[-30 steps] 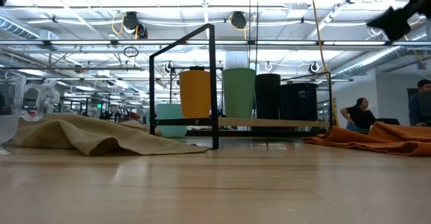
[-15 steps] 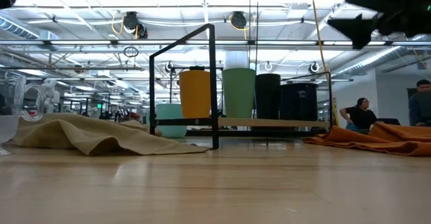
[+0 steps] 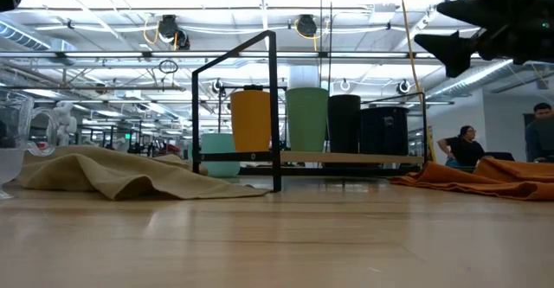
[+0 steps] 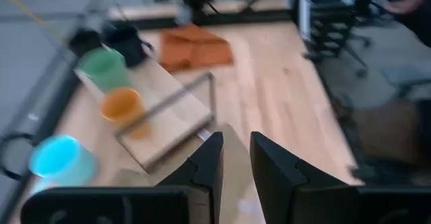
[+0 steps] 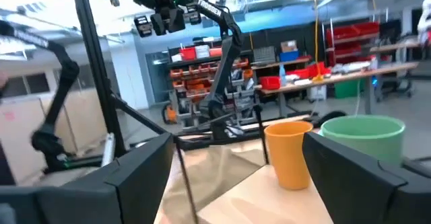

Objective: Stack small to large cups/mugs on shelf
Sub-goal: Put the light blue mug on the shelf

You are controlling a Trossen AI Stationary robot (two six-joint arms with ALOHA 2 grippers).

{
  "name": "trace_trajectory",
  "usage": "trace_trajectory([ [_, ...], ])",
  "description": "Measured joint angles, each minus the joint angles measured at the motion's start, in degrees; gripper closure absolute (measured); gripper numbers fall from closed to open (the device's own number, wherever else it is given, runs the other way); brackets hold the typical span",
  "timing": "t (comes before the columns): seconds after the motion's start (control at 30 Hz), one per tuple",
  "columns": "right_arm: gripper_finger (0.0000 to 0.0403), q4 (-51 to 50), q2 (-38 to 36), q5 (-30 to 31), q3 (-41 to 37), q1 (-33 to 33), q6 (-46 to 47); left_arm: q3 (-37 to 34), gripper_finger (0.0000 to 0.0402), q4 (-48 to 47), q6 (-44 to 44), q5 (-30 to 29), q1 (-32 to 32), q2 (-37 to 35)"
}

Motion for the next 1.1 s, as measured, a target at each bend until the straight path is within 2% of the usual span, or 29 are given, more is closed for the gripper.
trace_trajectory([
  [0.2,0.0080,0.0,0.9,0.0,-0.1,0.0,3.0,0.0,0.0327,-0.7,6.3,-12.9,5.1,0.4],
  [0.37,0.0080,0.0,1.9,0.0,-0.1,0.0,3.0,0.0,0.0327,-2.1,8.5,-18.0,13.5,0.1],
  [0.7,0.0080,-0.1,4.0,0.0,-0.2,0.0,3.9,0.0,0.0327,1.8,18.8,-17.5,31.2,0.8],
  [0.9,0.0080,-0.2,4.3,-0.1,-0.2,0.0,5.0,0.0,0.0327,5.5,25.4,-14.7,37.1,2.3],
  [1.0,0.0080,-0.2,4.3,-0.1,-0.2,0.0,6.5,-0.1,0.0327,0.9,22.8,-12.7,37.5,1.8],
  [1.1,0.0080,-0.2,4.3,-0.1,-0.2,0.0,7.3,-0.1,0.0327,-7.0,13.1,-10.6,37.2,-0.7],
])
